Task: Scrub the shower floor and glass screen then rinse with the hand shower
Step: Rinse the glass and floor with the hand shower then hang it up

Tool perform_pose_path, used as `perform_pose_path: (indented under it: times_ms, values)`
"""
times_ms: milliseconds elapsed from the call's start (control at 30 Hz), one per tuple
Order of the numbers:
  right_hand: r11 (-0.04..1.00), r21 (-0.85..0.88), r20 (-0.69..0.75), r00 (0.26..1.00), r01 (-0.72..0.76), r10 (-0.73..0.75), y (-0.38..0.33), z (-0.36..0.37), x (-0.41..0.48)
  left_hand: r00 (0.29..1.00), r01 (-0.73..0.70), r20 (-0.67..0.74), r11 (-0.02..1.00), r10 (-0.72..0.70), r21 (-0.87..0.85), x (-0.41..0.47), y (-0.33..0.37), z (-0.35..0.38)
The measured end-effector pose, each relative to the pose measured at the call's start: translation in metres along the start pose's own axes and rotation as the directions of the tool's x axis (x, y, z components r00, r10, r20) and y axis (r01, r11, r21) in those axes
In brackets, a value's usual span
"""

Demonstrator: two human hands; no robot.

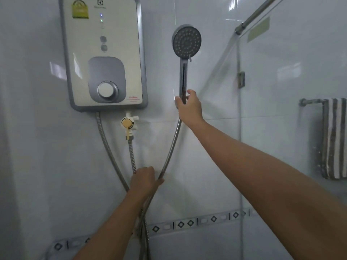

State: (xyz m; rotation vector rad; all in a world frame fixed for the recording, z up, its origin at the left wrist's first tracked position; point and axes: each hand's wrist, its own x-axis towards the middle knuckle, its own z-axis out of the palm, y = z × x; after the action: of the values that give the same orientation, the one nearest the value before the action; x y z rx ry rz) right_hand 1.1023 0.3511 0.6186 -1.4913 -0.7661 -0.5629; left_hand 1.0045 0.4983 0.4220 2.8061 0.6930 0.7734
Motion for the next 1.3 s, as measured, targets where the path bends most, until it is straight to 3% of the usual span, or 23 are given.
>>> perform_pose_path:
  times_ms: [133, 333, 467, 567, 667, 800, 900, 1100, 1300]
  values:
    - [0.998, 0.05, -0.038, 0.999, -0.023, 0.025, -0.002, 0.006, 0.018, 0.99, -0.011, 0.138, 0.995, -0.002, 0.095, 0.009, -0.005, 0.008]
    - [0.994, 0.112, -0.094, 0.996, 0.007, 0.003, -0.01, 0.006, 0.027, 0.998, -0.029, 0.062, 0.998, 0.025, 0.058, 0.009, 0.007, 0.01]
    - [0.992, 0.109, -0.16, 0.986, 0.067, -0.049, -0.034, -0.001, 0.038, 0.999, -0.001, 0.035, 0.961, 0.011, -0.275, 0.004, 0.015, -0.004]
    - [0.985, 0.102, -0.173, 0.978, 0.136, -0.117, -0.06, -0.004, 0.044, 1.0, 0.02, 0.031, 0.823, -0.002, -0.567, -0.003, 0.032, -0.032]
    - [0.937, 0.32, -0.2, 0.977, 0.137, -0.075, -0.095, -0.01, 0.04, 0.997, -0.05, -0.071, 0.776, 0.006, -0.629, -0.013, 0.049, -0.067]
    - [0.842, 0.539, -0.166, 0.984, 0.034, 0.066, -0.111, -0.019, 0.009, 0.983, -0.141, -0.18, 0.738, 0.027, -0.66, -0.045, 0.059, -0.106]
    - [0.802, 0.568, 0.019, 0.977, -0.185, 0.212, -0.095, -0.02, -0.027, 0.991, -0.129, -0.108, 0.708, 0.074, -0.695, -0.082, 0.057, -0.127]
    - [0.64, 0.481, 0.394, 0.8, -0.599, 0.453, -0.013, 0.003, -0.144, 0.97, 0.023, 0.187, 0.713, 0.153, -0.701, -0.158, 0.018, -0.12]
    - [0.555, 0.328, 0.475, 0.641, -0.765, 0.603, 0.088, 0.033, -0.288, 0.939, 0.205, 0.343, 0.764, 0.022, -0.612, -0.195, -0.035, -0.045]
